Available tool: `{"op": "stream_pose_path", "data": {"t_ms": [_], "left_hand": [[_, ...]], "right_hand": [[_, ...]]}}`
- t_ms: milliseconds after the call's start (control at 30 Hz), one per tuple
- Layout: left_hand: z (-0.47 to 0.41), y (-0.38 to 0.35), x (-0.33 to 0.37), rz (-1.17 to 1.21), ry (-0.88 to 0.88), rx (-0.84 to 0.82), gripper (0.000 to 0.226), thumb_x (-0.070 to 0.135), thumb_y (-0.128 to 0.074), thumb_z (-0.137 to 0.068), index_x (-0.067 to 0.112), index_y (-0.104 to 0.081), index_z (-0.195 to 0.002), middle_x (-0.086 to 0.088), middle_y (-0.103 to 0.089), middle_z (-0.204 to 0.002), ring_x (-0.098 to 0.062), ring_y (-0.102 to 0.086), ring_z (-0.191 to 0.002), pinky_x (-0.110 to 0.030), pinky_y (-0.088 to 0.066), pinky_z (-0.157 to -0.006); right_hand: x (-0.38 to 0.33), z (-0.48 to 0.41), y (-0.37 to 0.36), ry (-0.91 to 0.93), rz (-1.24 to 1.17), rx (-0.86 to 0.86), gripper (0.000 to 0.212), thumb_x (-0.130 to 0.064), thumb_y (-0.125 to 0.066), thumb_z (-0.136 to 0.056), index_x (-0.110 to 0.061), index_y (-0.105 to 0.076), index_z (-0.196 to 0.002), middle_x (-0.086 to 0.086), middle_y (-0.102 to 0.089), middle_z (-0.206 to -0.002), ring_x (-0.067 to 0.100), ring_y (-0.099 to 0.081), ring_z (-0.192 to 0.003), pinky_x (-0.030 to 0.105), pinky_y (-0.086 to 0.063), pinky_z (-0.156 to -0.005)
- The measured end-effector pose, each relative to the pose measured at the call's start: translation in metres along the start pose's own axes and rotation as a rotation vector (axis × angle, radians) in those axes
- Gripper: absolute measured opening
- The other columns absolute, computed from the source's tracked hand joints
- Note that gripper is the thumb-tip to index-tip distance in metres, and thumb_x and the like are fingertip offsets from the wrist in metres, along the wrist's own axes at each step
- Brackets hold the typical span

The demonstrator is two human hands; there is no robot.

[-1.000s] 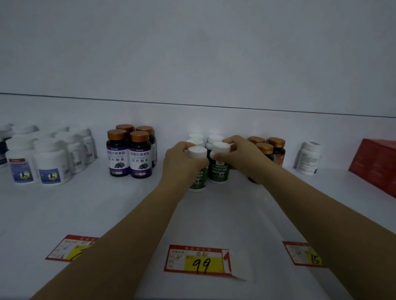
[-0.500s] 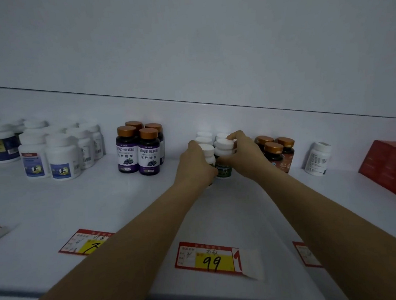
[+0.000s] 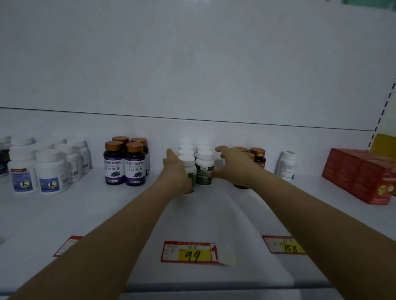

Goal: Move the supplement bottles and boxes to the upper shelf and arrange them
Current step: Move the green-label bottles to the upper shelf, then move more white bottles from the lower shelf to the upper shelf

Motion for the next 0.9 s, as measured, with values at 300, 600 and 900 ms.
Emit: {"op": "stream_pose_path", "data": {"t_ms": [300, 600, 900], "left_hand": [[0.054, 0.004, -0.01, -0.422, -0.094, -0.221, 0.055, 0.012, -0.064, -0.085, 0.002, -0.041, -0.134, -0.016, -0.048, -0.137, -0.028, -0.05, -0.121, -0.028, -0.043, -0.087], [0.115, 0.014, -0.001, -0.538, -0.21, -0.273, 0.059, 0.031, -0.057, -0.091, 0.007, -0.036, -0.141, -0.012, -0.039, -0.147, -0.025, -0.041, -0.132, -0.031, -0.036, -0.104], [0.208, 0.012, 0.034, -0.512, -0.288, -0.178, 0.053, 0.031, -0.059, -0.09, 0.001, -0.048, -0.131, -0.016, -0.05, -0.136, -0.028, -0.049, -0.122, -0.029, -0.039, -0.087]], "right_hand": [[-0.001, 0.053, 0.003, -0.055, 0.128, -0.093, 0.059, -0.028, -0.064, -0.088, -0.014, -0.041, -0.141, 0.01, -0.049, -0.137, 0.024, -0.052, -0.119, 0.024, -0.041, -0.089], [-0.016, 0.11, 0.003, -0.029, 0.231, -0.188, 0.054, -0.033, -0.062, -0.088, -0.017, -0.047, -0.137, 0.007, -0.045, -0.143, 0.023, -0.046, -0.127, 0.029, -0.039, -0.099], [-0.014, 0.202, 0.035, 0.023, 0.232, -0.169, 0.051, -0.033, -0.06, -0.09, -0.017, -0.048, -0.137, 0.004, -0.045, -0.144, 0.022, -0.044, -0.13, 0.029, -0.035, -0.104]]}}
Point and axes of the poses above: each hand's wrist, its own z-axis away from the middle knuckle, its own y-axis out of the back of the hand, x = y × z, the point moved 10 cm from there along -z, towards the middle knuckle
